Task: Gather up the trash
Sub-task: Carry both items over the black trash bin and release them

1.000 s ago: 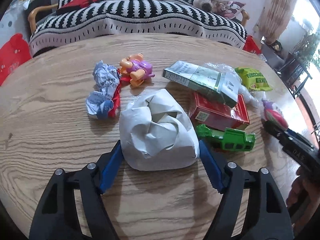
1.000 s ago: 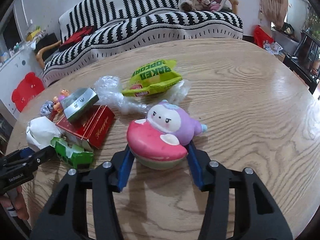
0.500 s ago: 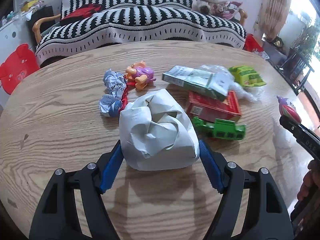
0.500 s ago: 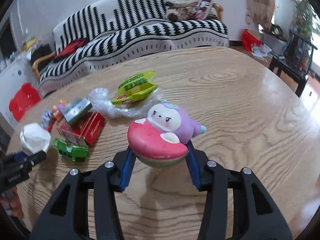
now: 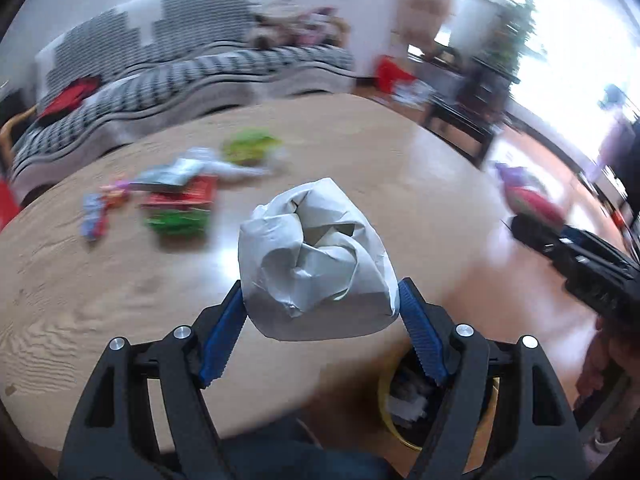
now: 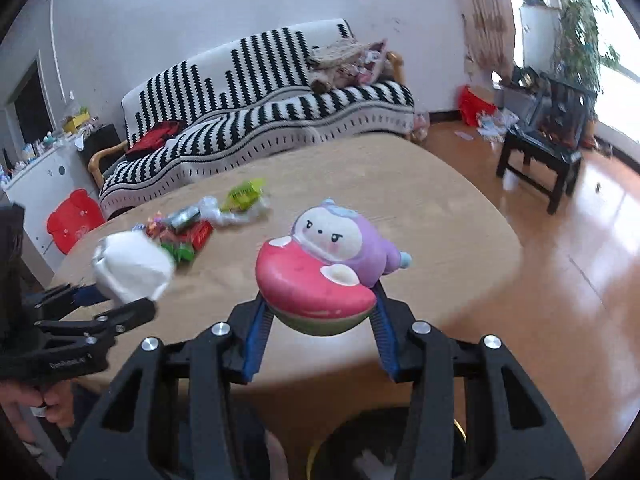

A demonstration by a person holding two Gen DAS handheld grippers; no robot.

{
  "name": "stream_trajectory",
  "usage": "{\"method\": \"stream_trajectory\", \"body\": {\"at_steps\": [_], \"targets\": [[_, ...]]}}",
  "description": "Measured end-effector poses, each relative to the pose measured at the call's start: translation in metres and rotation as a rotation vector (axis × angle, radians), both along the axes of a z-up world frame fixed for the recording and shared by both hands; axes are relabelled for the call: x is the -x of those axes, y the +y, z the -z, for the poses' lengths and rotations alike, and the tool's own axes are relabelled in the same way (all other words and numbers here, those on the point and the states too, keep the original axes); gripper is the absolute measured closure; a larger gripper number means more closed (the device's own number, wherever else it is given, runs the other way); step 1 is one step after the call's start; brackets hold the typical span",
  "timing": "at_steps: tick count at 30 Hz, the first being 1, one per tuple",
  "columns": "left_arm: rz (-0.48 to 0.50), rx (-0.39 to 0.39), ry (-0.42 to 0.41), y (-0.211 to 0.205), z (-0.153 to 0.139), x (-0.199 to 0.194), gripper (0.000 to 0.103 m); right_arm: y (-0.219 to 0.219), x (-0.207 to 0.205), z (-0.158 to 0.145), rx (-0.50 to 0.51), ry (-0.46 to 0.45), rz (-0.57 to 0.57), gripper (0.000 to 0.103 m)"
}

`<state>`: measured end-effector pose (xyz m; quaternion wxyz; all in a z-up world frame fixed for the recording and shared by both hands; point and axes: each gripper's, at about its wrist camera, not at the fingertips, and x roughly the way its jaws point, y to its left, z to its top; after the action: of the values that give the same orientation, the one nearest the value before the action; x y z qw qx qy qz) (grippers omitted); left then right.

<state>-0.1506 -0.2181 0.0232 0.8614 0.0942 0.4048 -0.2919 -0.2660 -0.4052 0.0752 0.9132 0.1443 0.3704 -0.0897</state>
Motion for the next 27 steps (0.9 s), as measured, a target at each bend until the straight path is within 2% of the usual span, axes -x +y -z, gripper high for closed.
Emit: {"method": "stream_trajectory", "body": {"at_steps": [3, 6, 11, 13, 14, 15, 20, 27], "targets": [[0.092, -0.048, 0.106, -0.042, 0.043, 0.038, 0.029, -0.024, 0.044, 0.036, -0.064, 0.076, 0.058, 0.058], [0.152, -0.141, 0.197, -0.073, 0.1, 0.066, 0.029, -0.052, 0.086, 0.093, -0.21, 0.176, 0.133, 0.058], [0.229, -0.24, 0.316, -0.105, 0.173, 0.092, 0.029, -0.07, 0.114, 0.17, -0.297, 0.329, 0.186, 0.058], [0.245, -0.28, 0.352, -0.109, 0.191, 0.093, 0.029, -0.072, 0.121, 0.195, -0.352, 0.363, 0.199, 0.058], [0.243, -0.272, 0.375, -0.109, 0.195, 0.087, 0.029, -0.071, 0.122, 0.204, -0.364, 0.377, 0.199, 0.058], [0.237, -0.263, 0.393, -0.109, 0.199, 0.081, 0.029, -0.07, 0.122, 0.209, -0.366, 0.387, 0.197, 0.058], [0.241, -0.32, 0.405, -0.114, 0.215, 0.078, 0.029, -0.065, 0.115, 0.222, -0.376, 0.408, 0.186, 0.058], [0.244, -0.319, 0.4, -0.117, 0.215, 0.082, 0.029, -0.061, 0.106, 0.216, -0.382, 0.404, 0.198, 0.058]]}}
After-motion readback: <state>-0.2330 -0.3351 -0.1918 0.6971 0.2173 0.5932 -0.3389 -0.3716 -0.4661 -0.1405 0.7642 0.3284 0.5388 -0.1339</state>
